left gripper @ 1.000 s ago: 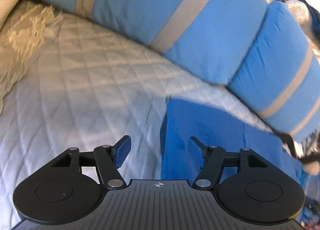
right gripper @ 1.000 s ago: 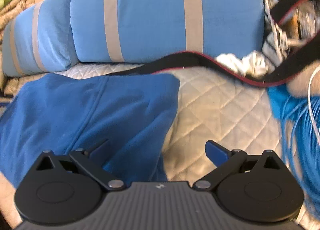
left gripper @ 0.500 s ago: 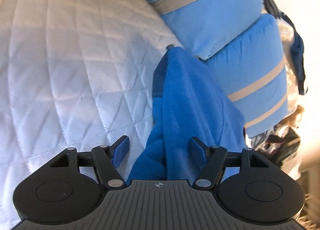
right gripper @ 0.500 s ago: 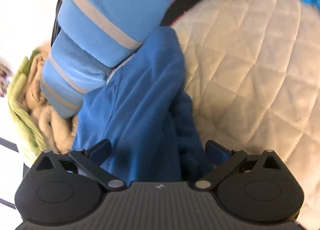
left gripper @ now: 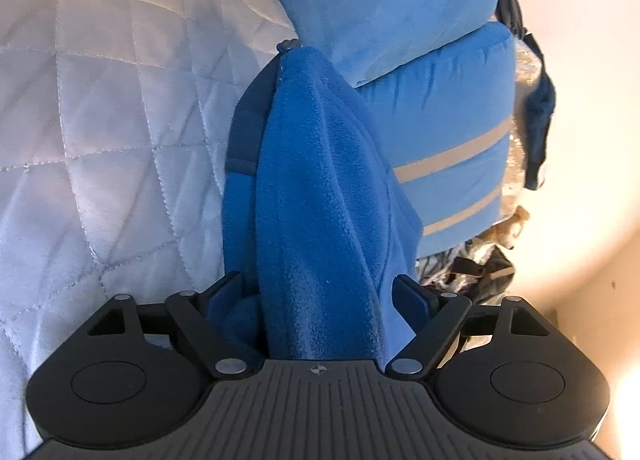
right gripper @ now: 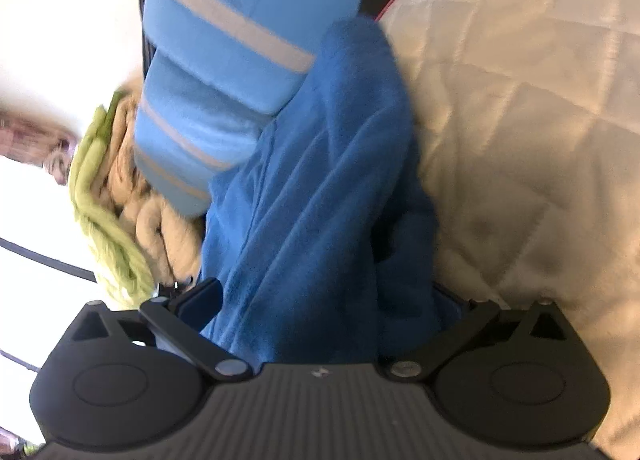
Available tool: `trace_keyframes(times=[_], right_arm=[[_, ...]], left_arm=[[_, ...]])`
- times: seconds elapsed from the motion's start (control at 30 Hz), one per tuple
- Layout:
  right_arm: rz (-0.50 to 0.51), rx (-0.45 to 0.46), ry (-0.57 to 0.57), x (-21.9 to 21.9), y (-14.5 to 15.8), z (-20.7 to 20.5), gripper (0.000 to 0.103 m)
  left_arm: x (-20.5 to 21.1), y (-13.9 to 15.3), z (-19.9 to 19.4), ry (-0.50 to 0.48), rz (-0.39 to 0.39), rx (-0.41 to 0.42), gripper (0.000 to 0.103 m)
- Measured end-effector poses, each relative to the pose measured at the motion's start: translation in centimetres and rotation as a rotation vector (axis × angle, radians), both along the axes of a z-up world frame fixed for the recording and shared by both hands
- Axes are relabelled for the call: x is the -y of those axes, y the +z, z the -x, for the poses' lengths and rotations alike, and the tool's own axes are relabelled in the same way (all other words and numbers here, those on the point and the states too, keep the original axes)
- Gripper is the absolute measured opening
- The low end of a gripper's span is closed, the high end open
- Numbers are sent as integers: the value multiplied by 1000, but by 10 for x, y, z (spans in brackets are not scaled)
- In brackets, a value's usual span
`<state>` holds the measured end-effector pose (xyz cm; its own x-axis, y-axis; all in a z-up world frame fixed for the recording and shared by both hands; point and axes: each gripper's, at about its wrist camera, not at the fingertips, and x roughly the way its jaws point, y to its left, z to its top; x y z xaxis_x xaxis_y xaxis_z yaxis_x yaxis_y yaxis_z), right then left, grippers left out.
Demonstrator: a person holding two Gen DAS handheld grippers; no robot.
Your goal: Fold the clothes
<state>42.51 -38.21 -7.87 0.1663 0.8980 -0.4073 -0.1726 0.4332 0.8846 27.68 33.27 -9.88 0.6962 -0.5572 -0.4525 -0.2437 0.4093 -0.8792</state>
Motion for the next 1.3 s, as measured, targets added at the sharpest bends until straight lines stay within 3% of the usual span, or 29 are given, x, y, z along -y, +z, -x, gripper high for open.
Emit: trace_keyframes(times=[0.07,0.17,0.3,0.5,0.83,1.1,1.17,1.2,1.23,1.27,1.3], right_arm=[[-12,4,40,-9,-2,-5,97],[-54,-13,52,-18,-7,-3,45],[-47,93,32,-19,11,10,36],[-18,239,10,-23,63,34,32],[-23,379,63,-79,148,51,31],[-120,398,126,-191,162,30,31],[-146,400,143,-221,163,24,31],[-141,401,149,-241,158,21,36],[-92,398,146,-262,152,16,40],[-38,391,145,-283,144,11,68],[42,362,148,-300,132,8,93]], left_arm=[[0,-1,1,-10,-14,-10,28],[2,5,6,-11,-52,-9,20],[13,30,5,-9,-144,-27,17],[17,81,13,-34,-243,11,16],[-25,158,51,12,-367,43,15],[-109,232,88,134,-502,23,15],[-138,245,96,166,-540,-24,22],[-149,247,95,181,-591,-80,27],[-162,243,95,210,-659,-165,40],[-174,234,95,244,-712,-264,58],[-183,224,95,279,-745,-349,63]])
